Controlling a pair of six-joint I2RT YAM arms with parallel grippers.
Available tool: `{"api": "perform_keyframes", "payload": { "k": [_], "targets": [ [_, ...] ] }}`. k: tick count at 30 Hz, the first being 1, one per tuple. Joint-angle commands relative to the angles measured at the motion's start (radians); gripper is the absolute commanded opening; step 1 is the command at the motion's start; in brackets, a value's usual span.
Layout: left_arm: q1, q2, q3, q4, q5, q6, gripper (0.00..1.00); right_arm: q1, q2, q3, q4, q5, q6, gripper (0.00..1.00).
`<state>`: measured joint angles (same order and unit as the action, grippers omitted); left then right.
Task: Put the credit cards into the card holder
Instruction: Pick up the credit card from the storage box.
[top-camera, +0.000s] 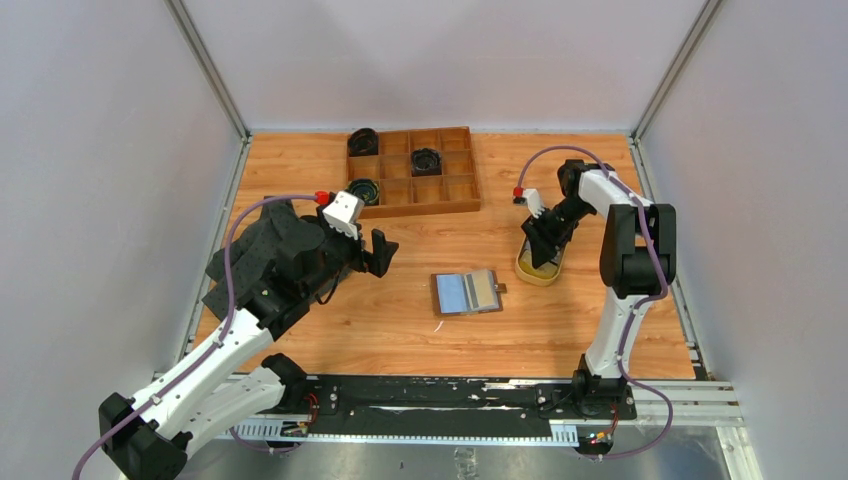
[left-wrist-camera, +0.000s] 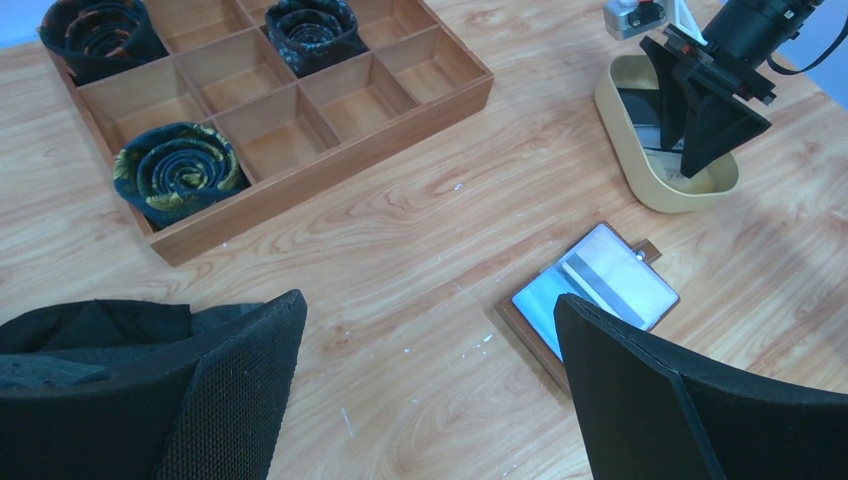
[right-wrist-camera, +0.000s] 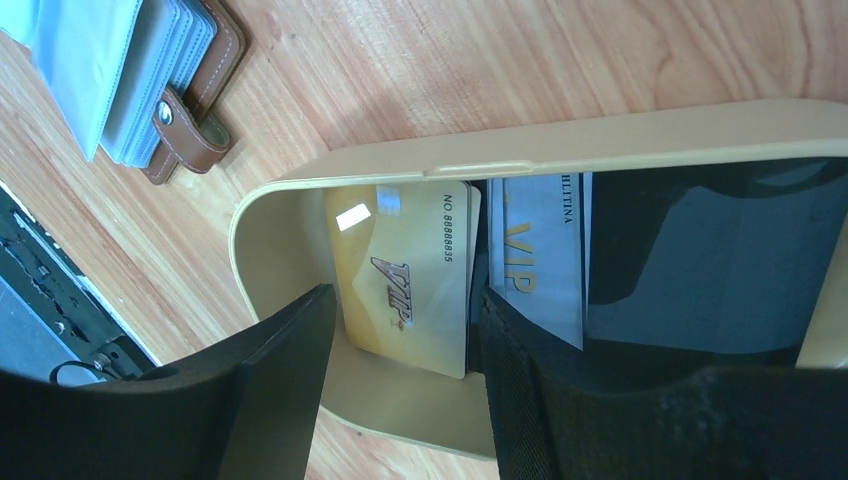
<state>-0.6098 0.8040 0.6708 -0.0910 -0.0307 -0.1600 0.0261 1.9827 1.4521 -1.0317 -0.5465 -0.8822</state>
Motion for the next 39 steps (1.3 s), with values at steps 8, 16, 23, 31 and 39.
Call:
{"api": "perform_keyframes", "payload": {
  "k": [8, 16, 23, 31, 39],
  "targets": [
    [0.007, 0.003, -0.002, 0.011, -0.011, 0.010, 1.00, 0.011, 0.009, -0.024, -0.058, -0.033, -0.038, 0.56],
    [0.007, 0.006, -0.001, 0.010, -0.011, 0.009, 1.00, 0.012, 0.009, -0.020, -0.111, -0.114, -0.036, 0.53],
    [0.007, 0.007, 0.001, 0.010, -0.011, 0.009, 1.00, 0.011, 0.002, -0.019, -0.116, -0.130, -0.013, 0.52],
    [0.007, 0.021, 0.018, 0.007, 0.066, -0.050, 1.00, 0.008, -0.048, -0.032, -0.014, -0.053, 0.037, 0.57],
    [-0.142, 0.200, 0.001, 0.199, 0.185, -0.393, 0.96, -0.009, -0.062, -0.055, 0.017, -0.039, 0.023, 0.58]
  ]
}}
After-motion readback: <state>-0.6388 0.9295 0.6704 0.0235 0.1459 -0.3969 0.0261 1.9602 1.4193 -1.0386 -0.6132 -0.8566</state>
